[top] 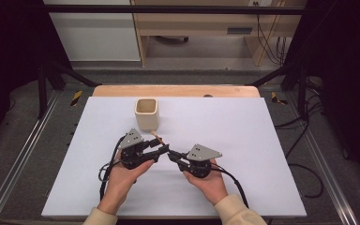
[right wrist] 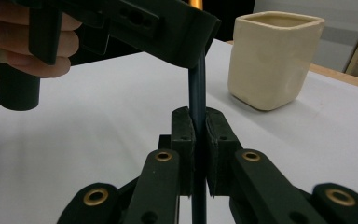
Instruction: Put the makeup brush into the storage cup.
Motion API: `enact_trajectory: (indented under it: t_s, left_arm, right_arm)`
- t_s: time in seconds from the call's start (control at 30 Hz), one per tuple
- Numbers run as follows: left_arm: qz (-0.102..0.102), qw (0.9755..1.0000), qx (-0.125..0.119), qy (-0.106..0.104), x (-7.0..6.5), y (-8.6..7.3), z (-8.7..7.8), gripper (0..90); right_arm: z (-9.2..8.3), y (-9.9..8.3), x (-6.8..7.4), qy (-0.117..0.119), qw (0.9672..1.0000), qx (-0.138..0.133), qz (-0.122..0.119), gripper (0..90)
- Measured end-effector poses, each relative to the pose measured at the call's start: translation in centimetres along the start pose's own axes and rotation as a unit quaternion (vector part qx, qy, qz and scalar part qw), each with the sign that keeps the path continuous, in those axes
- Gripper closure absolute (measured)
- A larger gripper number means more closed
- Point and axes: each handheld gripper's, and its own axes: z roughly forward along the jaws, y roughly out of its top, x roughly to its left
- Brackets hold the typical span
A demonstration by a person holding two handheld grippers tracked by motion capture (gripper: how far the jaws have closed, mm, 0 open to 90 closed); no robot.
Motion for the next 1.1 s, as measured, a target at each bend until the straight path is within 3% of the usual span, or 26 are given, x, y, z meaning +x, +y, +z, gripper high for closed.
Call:
enact_trajectory:
  t_s: [0.4,0.67,0.73,0.77,0.83,1.1]
  left_arm:
    - [-0.01,0.9998,-0.01,-0.013,-0.3,0.1,0.4,74.8]
    - [0.011,0.9997,-0.015,-0.017,-1.3,0.5,0.6,83.0]
    - [0.026,0.9995,-0.018,-0.006,-1.5,0.6,0.5,83.2]
    - [0.026,0.9995,-0.018,-0.006,-1.5,0.6,0.5,83.2]
    - [0.028,0.9994,-0.021,-0.002,-1.4,0.7,0.4,83.2]
    - [0.042,0.9988,-0.021,0.013,-1.1,1.1,0.0,83.2]
  right_arm:
    - [0.3,-0.1,0.0,0.004,1.0,0.002,0.005,83.7]
    - [0.2,0.0,0.0,0.005,0.9999,0.001,0.009,80.7]
    - [0.2,0.2,-0.2,0.004,0.9999,-0.003,0.012,72.8]
    - [0.2,0.2,-0.2,0.004,0.9999,-0.003,0.012,72.8]
    - [0.2,0.2,-0.2,-0.002,0.9999,-0.001,0.016,63.9]
    - [0.7,0.6,0.1,-0.019,0.9989,0.039,0.018,33.2]
